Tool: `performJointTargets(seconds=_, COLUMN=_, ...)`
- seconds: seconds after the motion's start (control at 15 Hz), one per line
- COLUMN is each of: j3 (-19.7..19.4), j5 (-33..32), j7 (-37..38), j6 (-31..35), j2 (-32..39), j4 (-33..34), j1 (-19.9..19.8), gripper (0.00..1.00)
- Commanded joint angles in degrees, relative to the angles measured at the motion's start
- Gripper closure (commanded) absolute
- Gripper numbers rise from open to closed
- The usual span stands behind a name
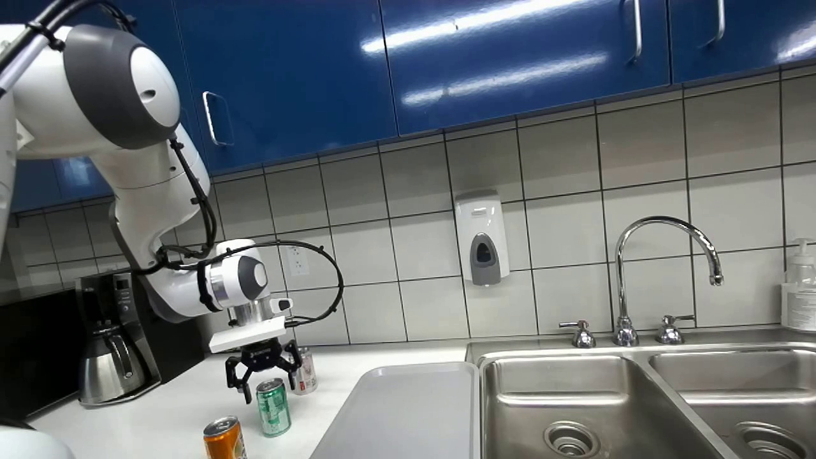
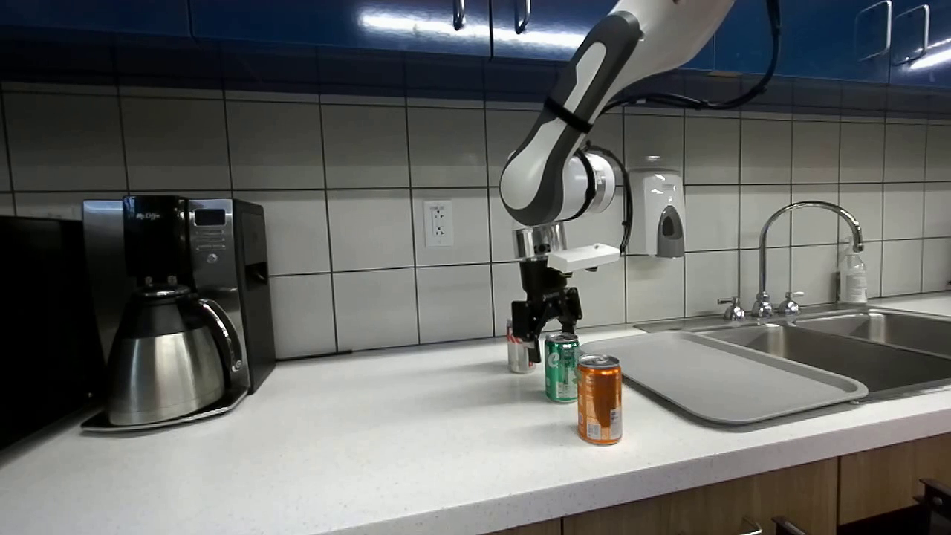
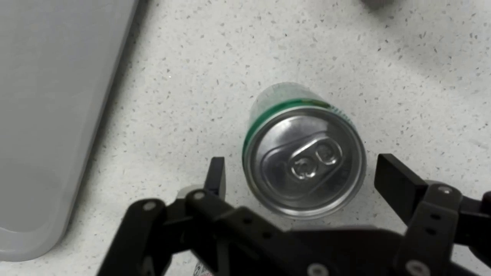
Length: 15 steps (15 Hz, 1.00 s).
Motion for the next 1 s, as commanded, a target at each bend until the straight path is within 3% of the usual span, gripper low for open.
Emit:
performJointTargets(seconds=0.0, j3=-0.3, j5=-1.8, j7=0.8, j6=-1.7, j2=0.2, j4=0.5, j1=0.5, gripper=0.00)
performJointTargets(seconds=0.27, j3=-0.5, j5=-2.6, j7=1.2, j6=-1.9, j2=0.1, j4=0.1, j1=0.6, gripper=0.00)
performJointTargets(seconds=0.33, j3=-0.5, j5=-2.6, j7=1.3, j6=-1.9, j2=0.3, j4=0.1, j1=0.5, gripper=0.09)
performJointTargets(seconds=0.4, j3=-0.6, j5=-2.7, j7=1.3, j6=-1.9, j2=0.3, j4=0.1, j1=0.6, gripper=0.26)
performJointTargets(seconds=0.67, j3=-0.6, j5=-2.6, j7=1.3, j6=-2.4, j2=0.4, j4=0.2, j1=0.5, gripper=0.58)
performJointTargets(seconds=0.93, j3=-0.7, j5=-2.6, j7=1.6, j6=-3.1, j2=0.6, j4=0.5, j1=0.6, gripper=0.62)
